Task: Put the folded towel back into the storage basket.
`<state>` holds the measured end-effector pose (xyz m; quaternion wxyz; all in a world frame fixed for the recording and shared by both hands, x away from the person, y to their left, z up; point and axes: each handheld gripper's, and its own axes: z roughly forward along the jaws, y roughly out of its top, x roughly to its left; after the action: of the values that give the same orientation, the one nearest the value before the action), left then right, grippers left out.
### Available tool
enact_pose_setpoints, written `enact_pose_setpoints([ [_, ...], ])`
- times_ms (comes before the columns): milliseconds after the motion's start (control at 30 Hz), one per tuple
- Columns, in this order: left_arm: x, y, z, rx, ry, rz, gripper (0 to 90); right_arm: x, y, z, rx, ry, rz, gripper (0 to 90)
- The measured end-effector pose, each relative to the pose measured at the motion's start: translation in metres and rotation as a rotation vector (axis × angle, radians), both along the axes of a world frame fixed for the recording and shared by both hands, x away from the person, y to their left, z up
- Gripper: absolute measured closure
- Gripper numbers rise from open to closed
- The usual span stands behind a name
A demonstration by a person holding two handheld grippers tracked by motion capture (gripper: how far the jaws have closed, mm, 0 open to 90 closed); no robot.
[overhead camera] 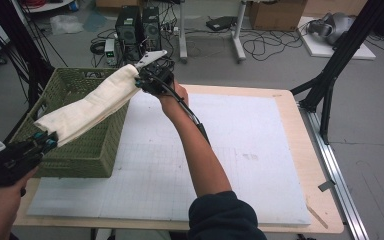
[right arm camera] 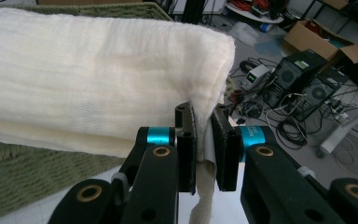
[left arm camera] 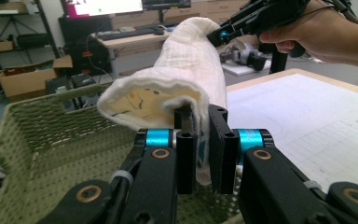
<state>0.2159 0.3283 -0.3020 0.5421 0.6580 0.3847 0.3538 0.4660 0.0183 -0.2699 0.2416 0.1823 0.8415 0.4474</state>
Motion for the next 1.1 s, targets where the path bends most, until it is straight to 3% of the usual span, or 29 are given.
enact_pose_setpoints([
  [700, -0.003, 0.038, -0.003, -0.017, -0.003, 0.088, 82.3, 0.022, 0.071, 0.011, -0.038, -0.011, 0.053, 82.1],
  [1100, -0.003, 0.052, -0.009, -0.023, 0.015, 0.13, 82.3, 0.028, 0.098, 0.008, -0.038, -0.007, 0.067, 82.1],
])
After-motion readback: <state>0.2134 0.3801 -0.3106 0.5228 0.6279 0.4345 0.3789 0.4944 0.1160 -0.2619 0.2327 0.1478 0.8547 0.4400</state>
